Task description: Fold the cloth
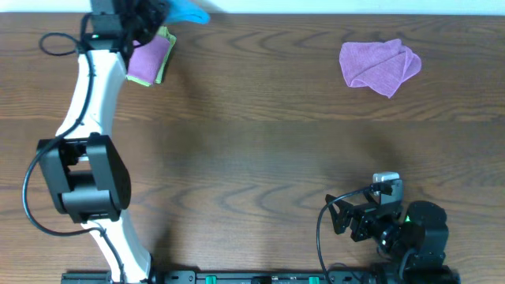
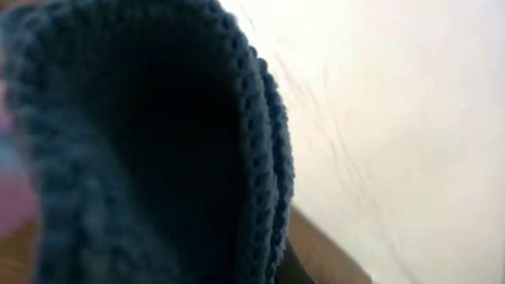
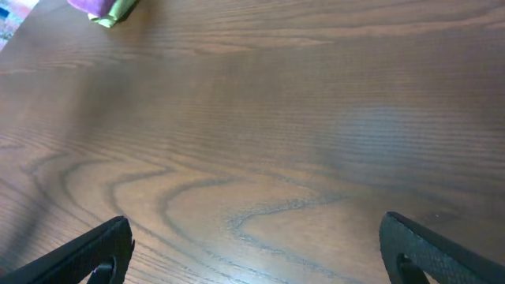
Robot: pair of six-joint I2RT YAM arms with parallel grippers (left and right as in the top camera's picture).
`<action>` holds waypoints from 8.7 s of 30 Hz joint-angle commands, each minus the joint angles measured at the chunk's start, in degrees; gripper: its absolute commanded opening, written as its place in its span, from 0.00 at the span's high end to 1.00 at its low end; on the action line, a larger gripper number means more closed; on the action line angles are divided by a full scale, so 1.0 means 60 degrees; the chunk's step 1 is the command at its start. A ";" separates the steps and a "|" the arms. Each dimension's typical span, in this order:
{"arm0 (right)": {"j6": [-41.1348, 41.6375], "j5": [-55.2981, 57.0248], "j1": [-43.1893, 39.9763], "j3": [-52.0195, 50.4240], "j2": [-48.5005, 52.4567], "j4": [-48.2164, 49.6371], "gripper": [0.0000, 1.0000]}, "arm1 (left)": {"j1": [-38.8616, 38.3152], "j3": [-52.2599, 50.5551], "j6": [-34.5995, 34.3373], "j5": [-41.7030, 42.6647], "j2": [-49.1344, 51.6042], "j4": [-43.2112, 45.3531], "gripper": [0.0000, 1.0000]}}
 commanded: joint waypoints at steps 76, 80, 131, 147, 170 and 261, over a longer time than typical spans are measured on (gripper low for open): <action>0.0098 -0.0033 -0.0073 -0.0033 -0.0058 -0.0004 0.01 | 0.0838 0.1803 0.3275 -0.2907 0.2135 -0.3934 0.94; 0.0098 -0.0033 -0.0073 -0.0033 -0.0058 -0.0004 0.01 | 0.0834 0.1701 0.3355 -0.2914 0.2135 -0.3942 0.94; 0.0098 -0.0033 -0.0073 -0.0033 -0.0058 -0.0004 0.01 | 0.0663 0.1708 0.4801 -0.2929 0.1129 -0.3548 0.94; 0.0098 -0.0033 -0.0073 -0.0033 -0.0058 0.0000 0.01 | 0.0627 0.1708 0.4484 -0.2794 0.2881 -0.3042 0.94; 0.0098 -0.0033 -0.0073 -0.0033 -0.0058 0.0000 0.01 | 0.0641 0.1719 0.5894 -0.2743 0.1115 -0.4623 0.05; 0.0098 -0.0033 -0.0073 -0.0033 -0.0058 0.0000 0.01 | -0.0415 -1.4258 0.8167 -0.3836 -1.9500 -0.7592 0.05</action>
